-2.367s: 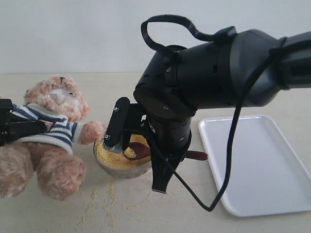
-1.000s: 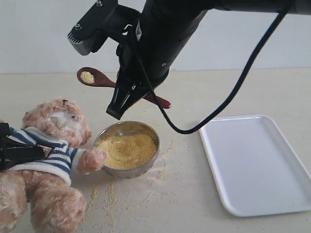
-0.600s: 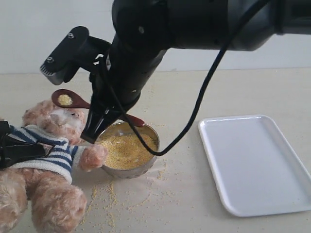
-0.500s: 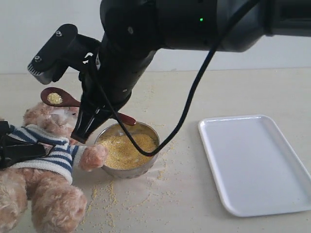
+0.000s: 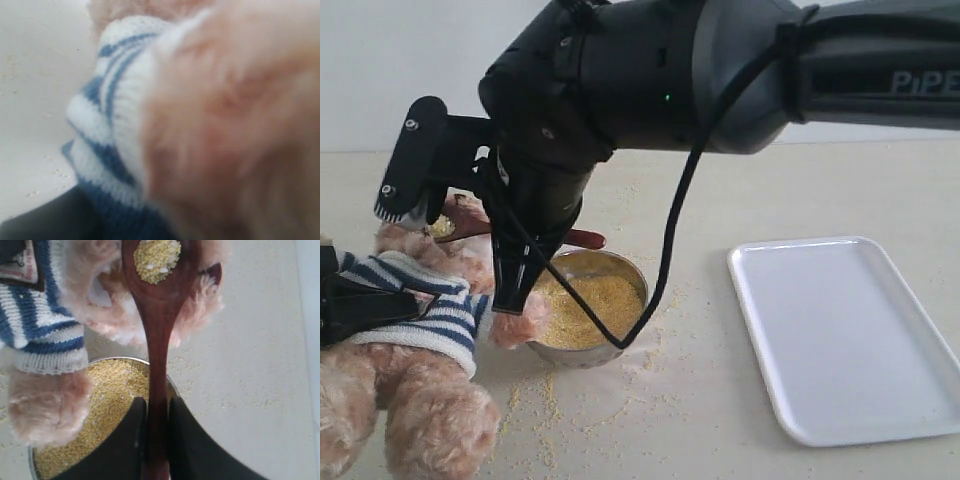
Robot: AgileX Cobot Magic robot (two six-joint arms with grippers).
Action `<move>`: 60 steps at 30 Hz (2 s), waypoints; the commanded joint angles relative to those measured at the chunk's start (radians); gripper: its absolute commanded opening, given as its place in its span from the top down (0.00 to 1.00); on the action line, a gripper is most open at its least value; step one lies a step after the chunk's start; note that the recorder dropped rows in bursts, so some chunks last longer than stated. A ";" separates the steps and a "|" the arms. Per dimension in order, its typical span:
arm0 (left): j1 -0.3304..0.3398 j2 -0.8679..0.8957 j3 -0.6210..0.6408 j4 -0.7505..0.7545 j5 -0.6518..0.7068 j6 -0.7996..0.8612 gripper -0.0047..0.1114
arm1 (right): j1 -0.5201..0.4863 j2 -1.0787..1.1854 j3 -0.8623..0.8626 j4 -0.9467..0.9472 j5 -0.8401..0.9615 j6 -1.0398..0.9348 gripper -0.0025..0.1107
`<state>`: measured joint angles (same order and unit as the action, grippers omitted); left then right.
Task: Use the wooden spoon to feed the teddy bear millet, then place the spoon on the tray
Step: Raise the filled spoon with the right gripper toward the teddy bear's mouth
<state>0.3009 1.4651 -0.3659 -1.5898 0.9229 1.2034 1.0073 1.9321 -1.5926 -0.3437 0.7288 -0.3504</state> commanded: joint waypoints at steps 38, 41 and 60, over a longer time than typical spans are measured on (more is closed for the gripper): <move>-0.004 0.186 0.003 -0.040 0.264 0.071 0.92 | 0.142 0.000 0.034 -0.626 0.143 0.133 0.98; 0.018 0.186 0.003 -0.044 0.258 0.072 0.92 | 0.142 0.000 0.034 -0.628 0.164 0.123 0.98; 0.125 0.186 -0.008 -0.025 0.298 0.072 0.92 | 0.190 0.027 0.034 -0.808 0.171 0.104 0.98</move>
<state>0.4205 1.6528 -0.3711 -1.6136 1.1814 1.2680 1.1970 1.9447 -1.5633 -1.1123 0.8702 -0.2462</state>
